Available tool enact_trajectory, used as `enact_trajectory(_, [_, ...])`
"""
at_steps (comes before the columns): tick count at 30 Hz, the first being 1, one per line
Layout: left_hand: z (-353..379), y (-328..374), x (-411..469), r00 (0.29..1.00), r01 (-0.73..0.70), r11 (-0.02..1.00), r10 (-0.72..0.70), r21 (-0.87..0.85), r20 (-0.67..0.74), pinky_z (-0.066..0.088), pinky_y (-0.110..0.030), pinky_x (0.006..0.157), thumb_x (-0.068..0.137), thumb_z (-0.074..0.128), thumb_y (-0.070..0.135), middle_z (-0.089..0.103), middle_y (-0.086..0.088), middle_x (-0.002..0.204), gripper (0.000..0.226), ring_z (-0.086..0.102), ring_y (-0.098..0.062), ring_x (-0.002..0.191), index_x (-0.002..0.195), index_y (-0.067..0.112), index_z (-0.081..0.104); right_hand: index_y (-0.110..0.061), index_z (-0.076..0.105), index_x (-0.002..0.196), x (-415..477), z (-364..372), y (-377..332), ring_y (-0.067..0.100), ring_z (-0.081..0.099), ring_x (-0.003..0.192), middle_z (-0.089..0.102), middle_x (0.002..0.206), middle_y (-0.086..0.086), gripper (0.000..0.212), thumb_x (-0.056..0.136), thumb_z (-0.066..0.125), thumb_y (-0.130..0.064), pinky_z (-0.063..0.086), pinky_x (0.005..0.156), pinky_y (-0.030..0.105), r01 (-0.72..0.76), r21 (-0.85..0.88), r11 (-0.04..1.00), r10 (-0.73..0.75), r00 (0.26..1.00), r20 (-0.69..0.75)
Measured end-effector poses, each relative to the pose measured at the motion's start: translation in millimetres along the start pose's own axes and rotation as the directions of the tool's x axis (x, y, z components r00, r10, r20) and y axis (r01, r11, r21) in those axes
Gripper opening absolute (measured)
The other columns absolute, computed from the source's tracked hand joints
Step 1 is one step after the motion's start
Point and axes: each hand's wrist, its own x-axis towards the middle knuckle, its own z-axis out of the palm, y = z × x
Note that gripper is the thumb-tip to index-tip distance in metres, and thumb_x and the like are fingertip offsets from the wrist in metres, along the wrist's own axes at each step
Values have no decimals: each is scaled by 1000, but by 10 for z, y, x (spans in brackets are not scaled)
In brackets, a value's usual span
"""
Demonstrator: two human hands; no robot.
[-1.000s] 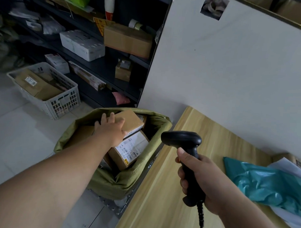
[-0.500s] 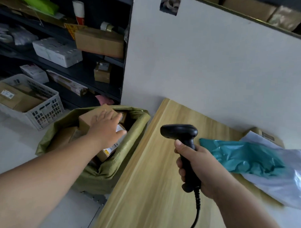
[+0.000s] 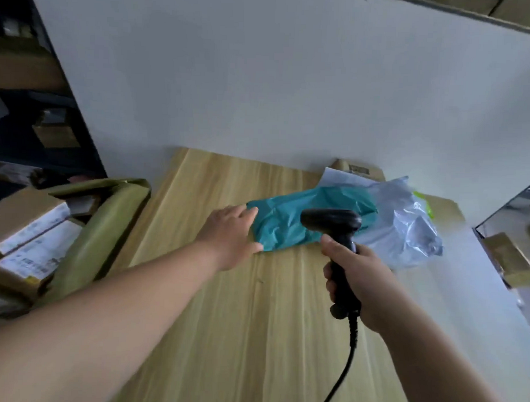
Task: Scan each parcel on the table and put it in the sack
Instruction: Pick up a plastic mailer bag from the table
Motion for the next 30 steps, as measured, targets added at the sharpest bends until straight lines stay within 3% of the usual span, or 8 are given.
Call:
enact_trajectory(11, [893,729,1001,996,1,986,-17,169,92,9,-44,117,84,55,60,-4,-10,160,99,0,-30,147,153,19,-3,-11,56,94,588,-929,423,20,44,44,52,58,4,32,89,69,-39,39,45,30,-38,185,982,44,999,-25])
enact_trajectory(15, [1156,656,1183,986,44,974,-78,221,148,13,-45,117,81,59,61,2,-9,160,103,7,-30,147,152,19,-2,-10,56,93,766,-1015,551,20,45,44,53,59,4,33,89,68,-40,40,45,31,-61,214,975,66,998,-15])
enact_trajectory(18, [1253,612,1223,995,42,981,-58,191,78,24,-42,115,93,55,33,17,-9,158,75,24,-29,142,152,16,12,-11,57,93,820,-1034,617,19,45,44,53,59,4,32,88,68,-41,40,45,31,-82,225,971,84,996,-1])
enact_trajectory(22, [1118,571,1199,997,49,999,-48,7,-57,47,-39,84,91,46,9,59,-6,122,37,58,-30,107,127,15,49,-12,57,92,798,-1015,602,19,44,44,52,59,4,31,89,68,-41,38,45,30,-93,233,968,94,996,6])
enact_trajectory(24, [973,545,1133,992,96,986,-106,-133,-70,48,-37,70,87,50,11,62,0,90,20,61,-29,87,105,16,56,-11,57,92,741,-971,539,19,44,44,52,59,4,30,89,67,-40,38,45,30,-82,237,968,80,997,17])
enact_trajectory(26, [812,536,1029,987,144,931,-161,-335,-24,50,-37,70,86,54,18,65,2,84,13,62,-26,82,98,19,58,-11,57,93,656,-901,461,20,44,45,52,59,5,31,88,68,-40,38,45,30,-60,236,970,54,998,30])
enact_trajectory(28, [645,542,882,977,183,784,-209,-593,25,51,-32,74,86,59,16,68,4,88,11,64,-19,85,95,21,60,-11,56,93,548,-820,382,20,43,45,52,59,5,32,87,68,-40,37,44,30,-36,236,971,26,999,45])
enact_trajectory(30, [473,541,677,964,224,520,-240,-825,110,50,-26,75,87,59,3,69,4,94,23,65,-17,89,98,22,61,-10,55,94,417,-735,305,20,42,45,52,59,5,33,88,68,-39,36,44,29,-17,231,973,5,999,52])
